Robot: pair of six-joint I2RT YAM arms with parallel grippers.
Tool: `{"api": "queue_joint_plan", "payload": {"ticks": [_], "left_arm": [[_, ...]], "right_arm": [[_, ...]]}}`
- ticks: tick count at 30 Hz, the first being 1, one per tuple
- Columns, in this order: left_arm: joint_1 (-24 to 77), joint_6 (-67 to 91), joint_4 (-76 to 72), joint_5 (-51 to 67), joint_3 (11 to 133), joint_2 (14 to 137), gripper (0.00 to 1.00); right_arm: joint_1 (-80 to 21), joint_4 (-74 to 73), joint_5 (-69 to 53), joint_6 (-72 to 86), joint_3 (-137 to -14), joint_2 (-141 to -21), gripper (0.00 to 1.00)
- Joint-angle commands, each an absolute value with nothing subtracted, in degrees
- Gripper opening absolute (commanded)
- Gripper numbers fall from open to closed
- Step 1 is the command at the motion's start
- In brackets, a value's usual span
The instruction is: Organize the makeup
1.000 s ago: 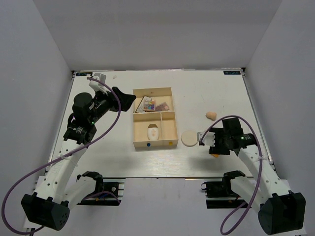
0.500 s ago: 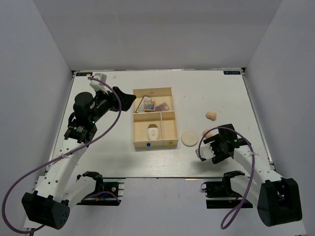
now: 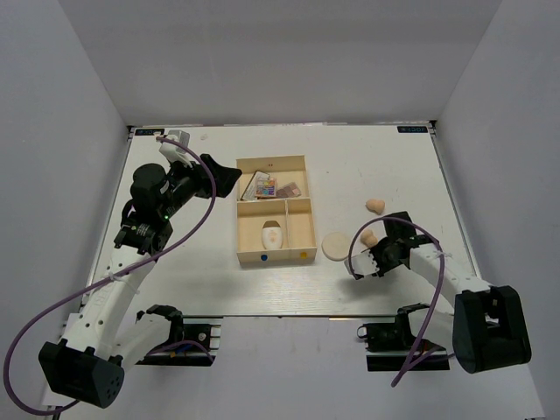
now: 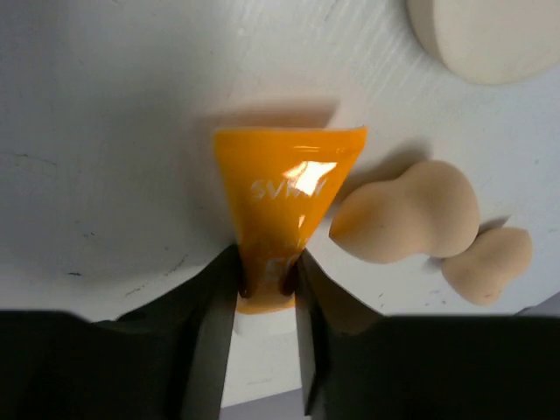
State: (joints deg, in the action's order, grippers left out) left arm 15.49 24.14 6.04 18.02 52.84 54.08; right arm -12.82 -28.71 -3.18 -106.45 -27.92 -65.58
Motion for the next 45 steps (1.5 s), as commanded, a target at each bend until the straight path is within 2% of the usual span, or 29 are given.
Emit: {"api": "queue_joint_plan", "payload": {"ticks": [1, 4, 11, 16, 22, 24, 31, 40, 43, 45], "left_arm": [[15.2, 23.4, 6.5, 17.7, 53.3, 53.8, 0.98], [15.2, 23.3, 6.8, 17.0, 53.3, 53.4, 0.98], [15.2, 23.1, 6.9, 16.5, 53.4, 53.4, 0.98], [15.2, 22.2, 7.1, 14.7, 53.4, 52.3, 0.98], [15.2, 20.8, 7.2, 10.8, 52.8, 50.3, 0.98], [14.7, 20.5, 7.3, 10.0, 52.8, 50.0, 0.98], [14.2, 20.0, 7.6, 8.7, 53.0, 50.6, 0.98], [13.1, 20.1, 7.5, 9.3, 53.0, 49.9, 0.98], [13.1, 20.2, 7.2, 9.8, 52.8, 49.9, 0.98], [13.1, 20.3, 7.1, 10.3, 52.8, 50.0, 0.98]], "right_arm": [[-12.9, -36.3, -10.3, -102.6, -29.2, -66.2, 0.30], [-13.1, -39.7, -14.2, -100.0, -32.0, -64.4, 0.20], [-13.5, -50.6, -29.8, -93.8, -45.4, -58.2, 0.19], [-16.6, -44.8, -43.1, -87.5, -49.2, -57.7, 0.22], [-21.6, -32.2, -53.4, -73.0, -54.8, -65.3, 0.20], [-23.9, -24.6, -54.1, -67.2, -55.1, -67.8, 0.20], [-35.5, -12.0, -48.7, -57.1, -58.5, -78.9, 0.20], [-43.0, -9.1, -42.7, -46.4, -68.1, -92.0, 0.19], [-43.9, -7.7, -40.3, -44.8, -68.2, -93.5, 0.26], [-44.2, -7.2, -39.7, -43.9, -68.4, -94.4, 0.35]]}}
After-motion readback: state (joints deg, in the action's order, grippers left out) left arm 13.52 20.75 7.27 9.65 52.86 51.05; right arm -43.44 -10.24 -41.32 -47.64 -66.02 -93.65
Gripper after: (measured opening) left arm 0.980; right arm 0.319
